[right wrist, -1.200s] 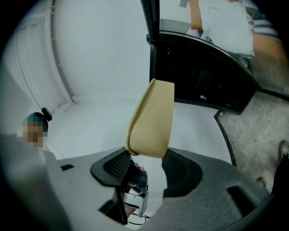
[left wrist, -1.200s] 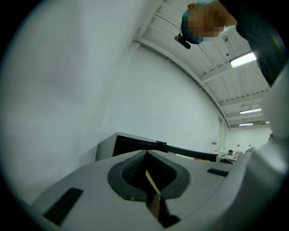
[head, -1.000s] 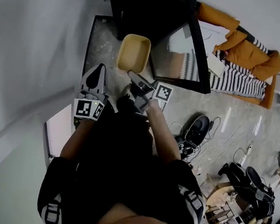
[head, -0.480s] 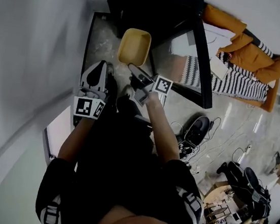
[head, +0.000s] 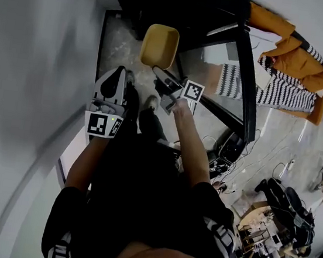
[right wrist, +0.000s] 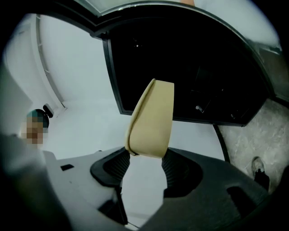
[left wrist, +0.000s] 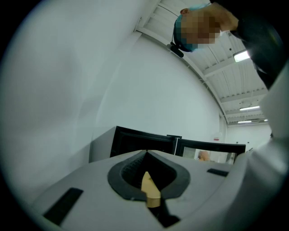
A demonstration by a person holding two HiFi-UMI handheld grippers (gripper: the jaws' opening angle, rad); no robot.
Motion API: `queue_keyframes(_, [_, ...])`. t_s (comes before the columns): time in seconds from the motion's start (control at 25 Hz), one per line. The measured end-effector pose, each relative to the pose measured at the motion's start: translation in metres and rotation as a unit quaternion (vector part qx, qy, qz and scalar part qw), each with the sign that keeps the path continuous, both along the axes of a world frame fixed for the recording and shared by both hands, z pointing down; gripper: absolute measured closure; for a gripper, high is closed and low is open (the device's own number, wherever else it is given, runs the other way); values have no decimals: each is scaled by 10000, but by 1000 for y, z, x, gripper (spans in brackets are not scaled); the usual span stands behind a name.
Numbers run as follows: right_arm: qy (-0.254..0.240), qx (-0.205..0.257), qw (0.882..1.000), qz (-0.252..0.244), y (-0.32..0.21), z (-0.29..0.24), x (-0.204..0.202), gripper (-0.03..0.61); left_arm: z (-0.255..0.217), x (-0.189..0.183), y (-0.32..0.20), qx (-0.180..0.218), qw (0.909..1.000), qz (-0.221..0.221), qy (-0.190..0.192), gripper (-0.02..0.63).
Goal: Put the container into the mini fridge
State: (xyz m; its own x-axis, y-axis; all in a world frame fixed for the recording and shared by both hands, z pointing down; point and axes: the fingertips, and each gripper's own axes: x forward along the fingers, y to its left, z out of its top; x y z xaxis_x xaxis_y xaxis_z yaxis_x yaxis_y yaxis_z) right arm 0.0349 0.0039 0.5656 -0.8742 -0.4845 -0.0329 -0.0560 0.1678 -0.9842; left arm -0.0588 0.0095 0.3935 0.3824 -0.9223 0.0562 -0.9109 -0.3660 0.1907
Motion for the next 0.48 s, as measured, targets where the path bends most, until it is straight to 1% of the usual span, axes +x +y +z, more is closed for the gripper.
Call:
queue_keyframes(0.32, [131, -56, 9997, 177, -34, 56, 2, 365, 30, -8, -33, 29, 9999, -66, 108, 609])
queue_keyframes(0.48, [106, -99, 9996, 262, -47, 73, 3, 365, 37, -10, -41, 10, 9999, -101, 118, 609])
